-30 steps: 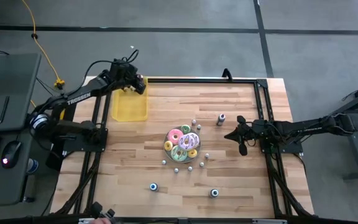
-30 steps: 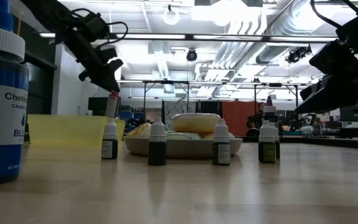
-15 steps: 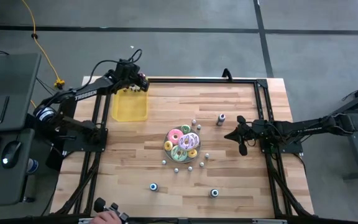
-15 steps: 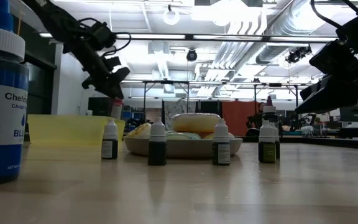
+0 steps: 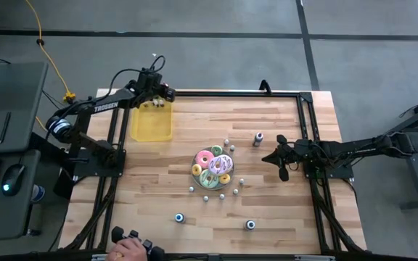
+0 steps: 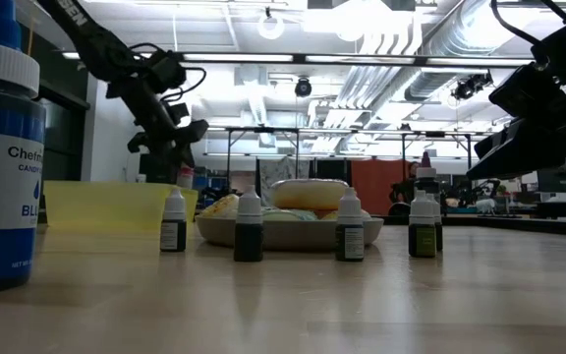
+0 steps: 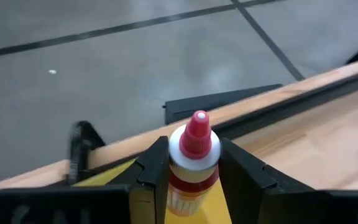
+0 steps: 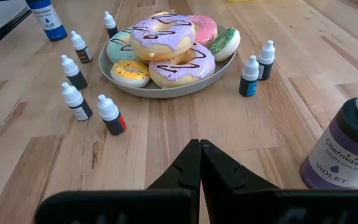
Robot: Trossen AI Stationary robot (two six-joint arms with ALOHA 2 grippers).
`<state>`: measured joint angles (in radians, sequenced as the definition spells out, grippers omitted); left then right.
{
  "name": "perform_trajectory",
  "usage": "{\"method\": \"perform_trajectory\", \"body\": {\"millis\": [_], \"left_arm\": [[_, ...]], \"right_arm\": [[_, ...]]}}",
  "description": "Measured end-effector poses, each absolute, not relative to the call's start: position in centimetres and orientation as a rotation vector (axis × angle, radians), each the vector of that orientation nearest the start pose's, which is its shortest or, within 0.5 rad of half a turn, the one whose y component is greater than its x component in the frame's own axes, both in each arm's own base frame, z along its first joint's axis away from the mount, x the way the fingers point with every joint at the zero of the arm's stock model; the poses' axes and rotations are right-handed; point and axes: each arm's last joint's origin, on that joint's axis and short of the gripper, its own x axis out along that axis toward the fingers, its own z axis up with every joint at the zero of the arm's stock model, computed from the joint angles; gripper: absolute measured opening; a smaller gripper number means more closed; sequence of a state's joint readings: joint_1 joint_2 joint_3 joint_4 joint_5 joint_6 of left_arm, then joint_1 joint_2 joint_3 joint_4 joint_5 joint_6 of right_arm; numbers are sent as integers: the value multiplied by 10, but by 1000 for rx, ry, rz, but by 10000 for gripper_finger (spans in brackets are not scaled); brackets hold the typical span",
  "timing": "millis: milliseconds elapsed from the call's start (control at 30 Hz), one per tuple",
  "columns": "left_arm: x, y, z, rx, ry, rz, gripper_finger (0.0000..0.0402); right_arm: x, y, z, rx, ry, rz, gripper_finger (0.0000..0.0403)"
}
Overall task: Pick & Place food coloring
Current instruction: Put the large red food coloring bottle into the yellow bin
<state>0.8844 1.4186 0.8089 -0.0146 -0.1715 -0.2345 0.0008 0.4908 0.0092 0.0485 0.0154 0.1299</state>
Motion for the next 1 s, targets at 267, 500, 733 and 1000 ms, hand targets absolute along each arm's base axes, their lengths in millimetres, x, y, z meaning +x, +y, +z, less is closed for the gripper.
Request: {"method": "perform_trajectory", "body": {"millis": [267,500,733,1000], "left_arm": [[188,237,204,-447,501,1099,101],[190,240,198,-447,503,1101,102],[191,241,197,-448,507,1100,103],[191,240,197,-448,509,1089,125]], "right_arm": [[120,0,127,124,432,-42,0],[120,0,127,124,431,-42,0],[120,0,127,124,431,-43,0],[120,0,127,124,431,-42,0]]}}
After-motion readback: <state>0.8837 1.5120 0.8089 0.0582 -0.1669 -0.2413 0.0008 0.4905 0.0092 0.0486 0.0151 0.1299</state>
